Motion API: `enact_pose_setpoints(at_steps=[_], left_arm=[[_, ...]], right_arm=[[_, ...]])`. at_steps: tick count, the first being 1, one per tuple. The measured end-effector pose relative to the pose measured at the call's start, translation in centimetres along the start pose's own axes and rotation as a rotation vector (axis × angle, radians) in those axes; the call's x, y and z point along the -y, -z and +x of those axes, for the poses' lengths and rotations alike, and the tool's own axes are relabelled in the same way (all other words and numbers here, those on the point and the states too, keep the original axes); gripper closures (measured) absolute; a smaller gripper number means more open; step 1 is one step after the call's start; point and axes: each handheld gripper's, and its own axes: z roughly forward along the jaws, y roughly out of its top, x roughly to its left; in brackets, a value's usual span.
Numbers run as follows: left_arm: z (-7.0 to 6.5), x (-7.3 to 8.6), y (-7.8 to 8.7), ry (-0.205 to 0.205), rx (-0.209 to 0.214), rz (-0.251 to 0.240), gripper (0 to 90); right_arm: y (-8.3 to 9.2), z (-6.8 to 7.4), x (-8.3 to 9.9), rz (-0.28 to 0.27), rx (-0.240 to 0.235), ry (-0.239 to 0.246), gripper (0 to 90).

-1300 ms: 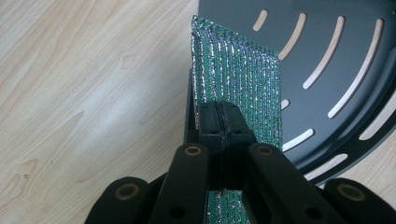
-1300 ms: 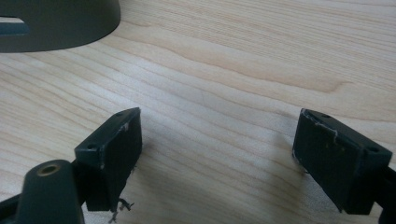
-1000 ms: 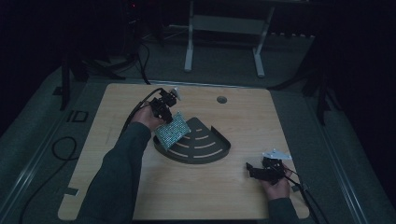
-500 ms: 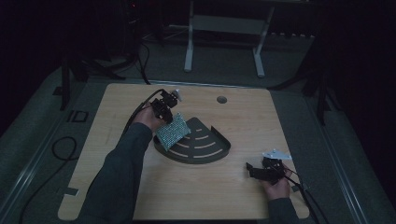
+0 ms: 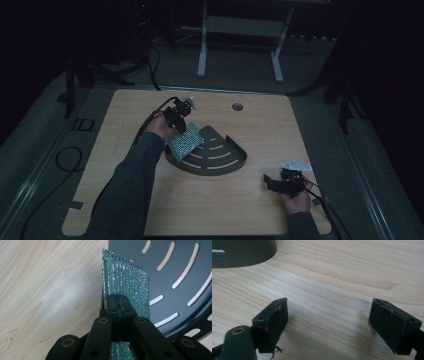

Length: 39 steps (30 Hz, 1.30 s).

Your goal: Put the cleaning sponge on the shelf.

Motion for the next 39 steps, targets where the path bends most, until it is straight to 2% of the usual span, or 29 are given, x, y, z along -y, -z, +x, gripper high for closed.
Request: enact_pose_setpoints(at_steps=[8,39], left_arm=[[-0.3,0.0,-0.4,-0.022,-0.021,0.013,89.8],[-1.0,0.0,-1.4,-0.046,-0.035,0.049,89.2]], right_arm=[[0.0,0.0,0.0,0.0,0.0,0.0,15.3],[0.0,0.0,0.0,0.0,0.0,0.0,15.3]])
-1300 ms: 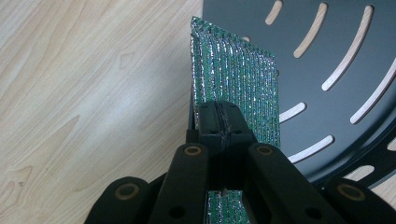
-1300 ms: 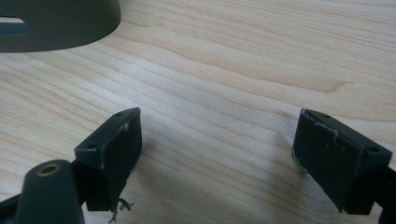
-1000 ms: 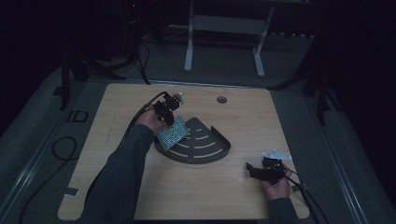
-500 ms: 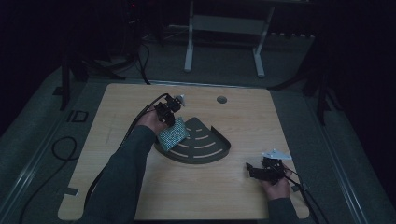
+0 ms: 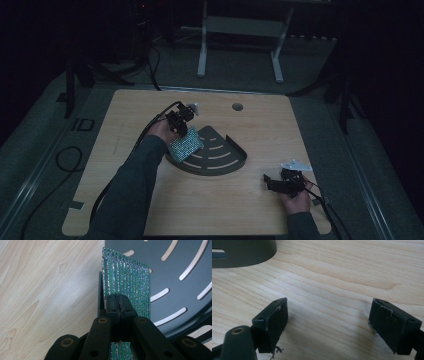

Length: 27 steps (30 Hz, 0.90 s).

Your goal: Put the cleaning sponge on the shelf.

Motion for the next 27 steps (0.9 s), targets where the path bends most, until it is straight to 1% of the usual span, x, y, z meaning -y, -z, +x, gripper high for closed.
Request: enact_pose_setpoints(at_steps=[3,8,11,20,23,27], left_arm=[[-0.12,-0.05,-0.06,-0.008,-0.002,0.009,89.2],[-0.2,-0.08,-0.23,-0.008,-0.008,0.011,89.2],[-0.3,-0.07,-0.23,-0.014,-0.013,0.014,89.0],[-0.42,-0.05,-0.39,-0.018,-0.011,0.02,88.5],[-0.38,-0.01,-0.64,-0.015,-0.012,0.027,88.5],[-0.35,0.04,-0.82,-0.023,-0.023,0.041,89.4]], right_arm=[[0.0,0.0,0.0,0.0,0.0,0.0,15.3],[0.0,0.0,0.0,0.0,0.0,0.0,15.3],[0.0,0.0,0.0,0.0,0.0,0.0,15.3],[0.0,0.0,0.0,0.0,0.0,0.0,15.3],[0.0,0.0,0.0,0.0,0.0,0.0,15.3],[0.0,0.0,0.0,0.0,0.0,0.0,15.3]])
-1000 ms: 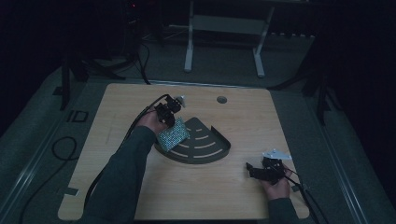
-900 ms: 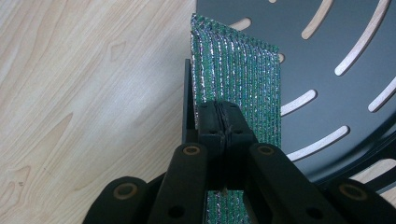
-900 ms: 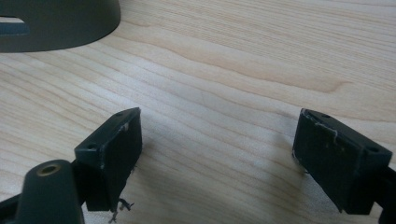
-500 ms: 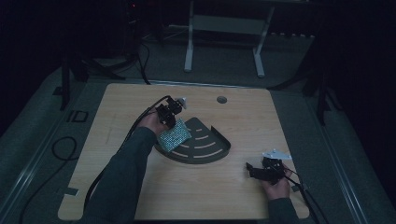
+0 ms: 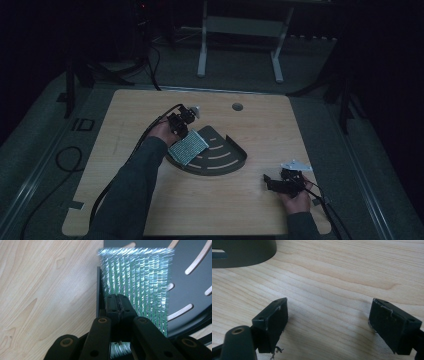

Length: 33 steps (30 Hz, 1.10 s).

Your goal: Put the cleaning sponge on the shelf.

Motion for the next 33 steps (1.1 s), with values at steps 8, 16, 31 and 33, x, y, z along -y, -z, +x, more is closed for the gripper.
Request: enact_pose_setpoints(at_steps=[8,16,31,33], left_arm=[[0.2,0.1,0.1,0.008,0.006,-0.006,89.5],[0.6,0.5,0.7,0.029,0.009,-0.033,79.0],[2.1,2.5,2.4,0.095,0.011,-0.101,64.0],[2.4,3.0,2.6,0.11,0.018,-0.117,62.9]], right_arm=[[0.0,0.0,0.0,0.0,0.0,0.0,15.3],[0.0,0.0,0.0,0.0,0.0,0.0,15.3],[0.0,0.0,0.0,0.0,0.0,0.0,15.3],[0.0,0.0,0.0,0.0,0.0,0.0,15.3]])
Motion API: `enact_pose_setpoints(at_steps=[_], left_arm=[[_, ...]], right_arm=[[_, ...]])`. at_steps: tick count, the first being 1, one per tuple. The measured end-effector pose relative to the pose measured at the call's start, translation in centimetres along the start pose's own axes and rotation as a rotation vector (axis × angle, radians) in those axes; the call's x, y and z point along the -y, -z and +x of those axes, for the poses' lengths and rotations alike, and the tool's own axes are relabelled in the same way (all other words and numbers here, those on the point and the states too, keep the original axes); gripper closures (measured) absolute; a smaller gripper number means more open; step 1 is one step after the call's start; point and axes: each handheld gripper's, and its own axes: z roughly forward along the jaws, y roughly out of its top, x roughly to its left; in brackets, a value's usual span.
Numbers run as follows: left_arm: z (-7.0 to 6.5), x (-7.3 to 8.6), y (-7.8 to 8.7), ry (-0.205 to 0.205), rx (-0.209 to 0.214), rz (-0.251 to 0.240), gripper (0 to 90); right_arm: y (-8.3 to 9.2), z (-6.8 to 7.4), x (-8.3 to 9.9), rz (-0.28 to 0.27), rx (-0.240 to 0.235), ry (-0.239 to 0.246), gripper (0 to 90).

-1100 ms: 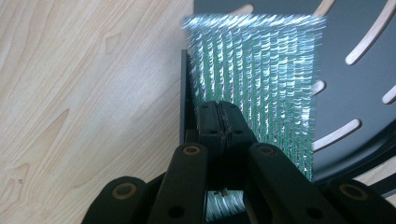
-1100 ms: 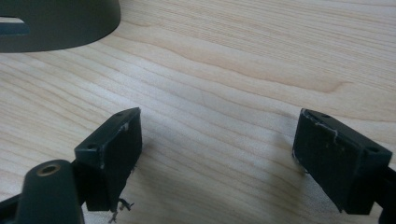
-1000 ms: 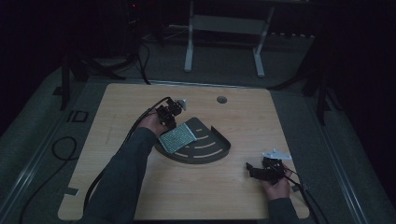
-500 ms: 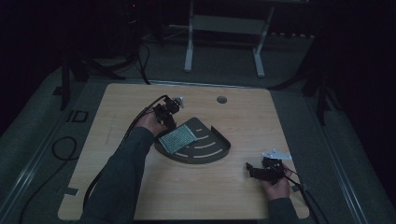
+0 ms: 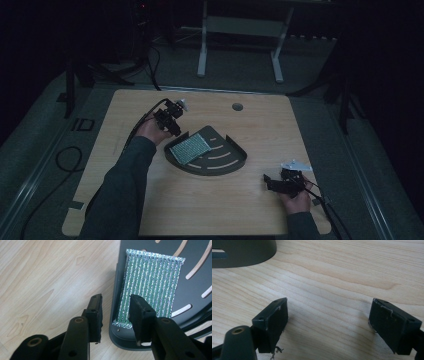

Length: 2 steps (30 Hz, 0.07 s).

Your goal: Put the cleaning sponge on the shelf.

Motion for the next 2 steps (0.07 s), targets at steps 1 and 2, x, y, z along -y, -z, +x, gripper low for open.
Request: enact_pose_setpoints(at_steps=[1,2], left_arm=[[0.18,0.27,0.17,0.01,0.005,-0.016,62.9],[0.18,0.27,0.17,0.01,0.005,-0.016,62.3]], right_arm=[[0.0,0.0,0.0,0.0,0.0,0.0,15.3],[0.0,0.0,0.0,0.0,0.0,0.0,15.3]])
